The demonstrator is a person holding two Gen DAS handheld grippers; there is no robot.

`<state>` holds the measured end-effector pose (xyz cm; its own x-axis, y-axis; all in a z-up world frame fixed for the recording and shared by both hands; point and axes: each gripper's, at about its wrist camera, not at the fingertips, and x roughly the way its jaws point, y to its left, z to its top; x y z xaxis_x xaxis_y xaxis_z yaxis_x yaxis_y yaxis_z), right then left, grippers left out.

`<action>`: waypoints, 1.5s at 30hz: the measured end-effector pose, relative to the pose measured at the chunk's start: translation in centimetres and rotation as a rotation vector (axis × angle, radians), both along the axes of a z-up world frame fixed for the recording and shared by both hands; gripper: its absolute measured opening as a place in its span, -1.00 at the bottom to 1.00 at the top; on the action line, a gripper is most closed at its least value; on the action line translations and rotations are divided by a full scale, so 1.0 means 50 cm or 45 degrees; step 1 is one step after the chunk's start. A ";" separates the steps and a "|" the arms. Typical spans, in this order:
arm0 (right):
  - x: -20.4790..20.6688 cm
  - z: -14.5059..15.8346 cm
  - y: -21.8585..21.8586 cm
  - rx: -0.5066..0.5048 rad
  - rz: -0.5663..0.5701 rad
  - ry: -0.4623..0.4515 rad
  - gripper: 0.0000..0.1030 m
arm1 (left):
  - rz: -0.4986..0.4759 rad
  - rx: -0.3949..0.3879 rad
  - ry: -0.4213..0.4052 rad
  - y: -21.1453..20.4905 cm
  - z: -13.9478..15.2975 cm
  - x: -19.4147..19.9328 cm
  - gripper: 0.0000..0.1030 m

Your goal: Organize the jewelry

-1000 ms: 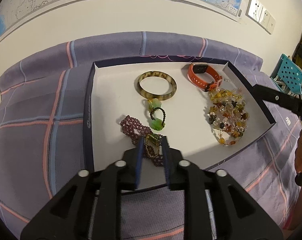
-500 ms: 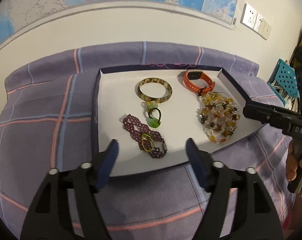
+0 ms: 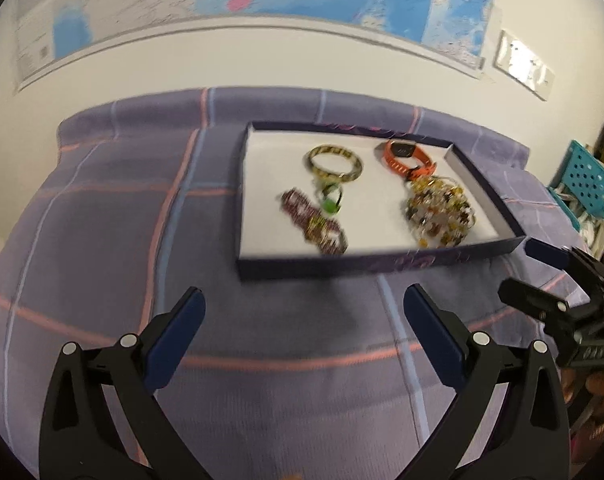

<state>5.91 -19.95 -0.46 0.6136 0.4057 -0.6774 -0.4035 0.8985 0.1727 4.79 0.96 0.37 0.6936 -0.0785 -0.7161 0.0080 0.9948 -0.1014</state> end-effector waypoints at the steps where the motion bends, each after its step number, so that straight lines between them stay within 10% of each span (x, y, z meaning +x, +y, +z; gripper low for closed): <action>1: -0.008 -0.002 0.001 0.000 -0.005 -0.001 0.88 | 0.012 -0.004 0.005 -0.001 -0.004 -0.010 0.90; 45: -0.107 -0.028 0.018 0.006 -0.058 0.010 0.88 | 0.042 0.052 0.056 -0.036 -0.034 -0.101 0.90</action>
